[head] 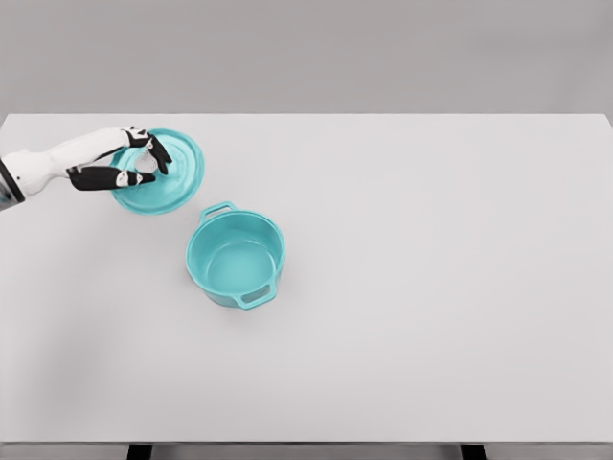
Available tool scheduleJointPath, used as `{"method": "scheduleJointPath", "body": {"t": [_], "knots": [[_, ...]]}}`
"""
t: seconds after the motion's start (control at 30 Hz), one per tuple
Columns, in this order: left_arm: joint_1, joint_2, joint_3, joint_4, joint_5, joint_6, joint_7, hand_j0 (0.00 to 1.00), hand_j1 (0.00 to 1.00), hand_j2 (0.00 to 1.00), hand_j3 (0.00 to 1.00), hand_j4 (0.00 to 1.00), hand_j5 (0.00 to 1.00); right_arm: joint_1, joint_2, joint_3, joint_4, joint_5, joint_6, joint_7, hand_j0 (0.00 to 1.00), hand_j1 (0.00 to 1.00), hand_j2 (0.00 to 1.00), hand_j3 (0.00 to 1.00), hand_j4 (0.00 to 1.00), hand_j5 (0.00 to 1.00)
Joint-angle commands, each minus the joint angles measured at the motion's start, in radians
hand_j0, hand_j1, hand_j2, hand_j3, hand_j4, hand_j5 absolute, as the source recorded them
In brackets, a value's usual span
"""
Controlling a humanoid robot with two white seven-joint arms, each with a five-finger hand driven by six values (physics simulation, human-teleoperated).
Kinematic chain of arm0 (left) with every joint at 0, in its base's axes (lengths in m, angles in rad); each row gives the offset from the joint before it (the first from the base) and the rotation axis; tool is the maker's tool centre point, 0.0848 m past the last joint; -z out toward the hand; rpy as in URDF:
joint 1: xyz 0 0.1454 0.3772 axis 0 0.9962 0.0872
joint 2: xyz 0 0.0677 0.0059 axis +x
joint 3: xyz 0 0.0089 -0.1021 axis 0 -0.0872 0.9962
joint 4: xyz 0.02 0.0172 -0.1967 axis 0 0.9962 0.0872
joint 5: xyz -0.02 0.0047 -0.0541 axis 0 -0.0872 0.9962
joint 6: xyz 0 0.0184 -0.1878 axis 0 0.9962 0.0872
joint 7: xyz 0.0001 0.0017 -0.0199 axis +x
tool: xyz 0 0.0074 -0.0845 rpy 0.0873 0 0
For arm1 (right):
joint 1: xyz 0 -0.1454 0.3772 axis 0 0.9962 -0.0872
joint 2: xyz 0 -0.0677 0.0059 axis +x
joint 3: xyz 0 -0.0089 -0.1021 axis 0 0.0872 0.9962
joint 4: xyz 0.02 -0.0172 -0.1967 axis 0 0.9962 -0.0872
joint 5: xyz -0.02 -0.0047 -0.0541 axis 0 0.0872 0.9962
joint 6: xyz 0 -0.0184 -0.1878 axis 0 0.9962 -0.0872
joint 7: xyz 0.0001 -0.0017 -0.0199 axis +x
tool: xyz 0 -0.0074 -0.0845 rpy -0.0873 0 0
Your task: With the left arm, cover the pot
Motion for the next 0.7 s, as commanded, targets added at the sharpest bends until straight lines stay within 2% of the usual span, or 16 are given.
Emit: {"method": "scheduleJointPath", "body": {"t": [0.0, 0.1, 0.23, 0.53, 0.67], "knots": [[0.0, 0.047, -0.009, -0.083, 0.016, 0.002, 0.001, 0.43, 0.43, 0.43, 0.43, 0.43, 0.43, 0.0, 0.0, 0.0, 0.0, 0.001, 0.0, 0.001, 1.0, 1.0, 1.0, 1.0, 1.0, 1.0], [0.021, 0.079, -0.018, -0.138, 0.022, 0.002, -0.001, 0.43, 0.43, 0.43, 0.43, 0.43, 0.43, 0.0, 0.0, 0.0, 0.0, 0.001, 0.0, 0.001, 1.0, 1.0, 1.0, 1.0, 1.0, 1.0], [0.021, 0.089, -0.057, -0.158, 0.022, 0.002, -0.001, 0.43, 0.43, 0.43, 0.43, 0.43, 0.43, 0.0, 0.0, 0.0, 0.0, 0.001, -0.002, -0.001, 1.0, 1.0, 1.0, 1.0, 1.0, 1.0], [0.025, 0.063, -0.13, -0.188, 0.019, 0.002, -0.003, 0.43, 0.43, 0.43, 0.43, 0.43, 0.43, 0.0, 0.0, 0.0, 0.0, 0.001, -0.002, -0.001, 1.0, 1.0, 1.0, 1.0, 1.0, 1.0], [0.025, 0.033, -0.133, -0.19, 0.019, 0.002, -0.003, 0.43, 0.43, 0.43, 0.43, 0.43, 0.43, 0.0, 0.0, 0.0, 0.0, 0.001, 0.0, -0.001, 1.0, 1.0, 1.0, 1.0, 1.0, 1.0]]}}
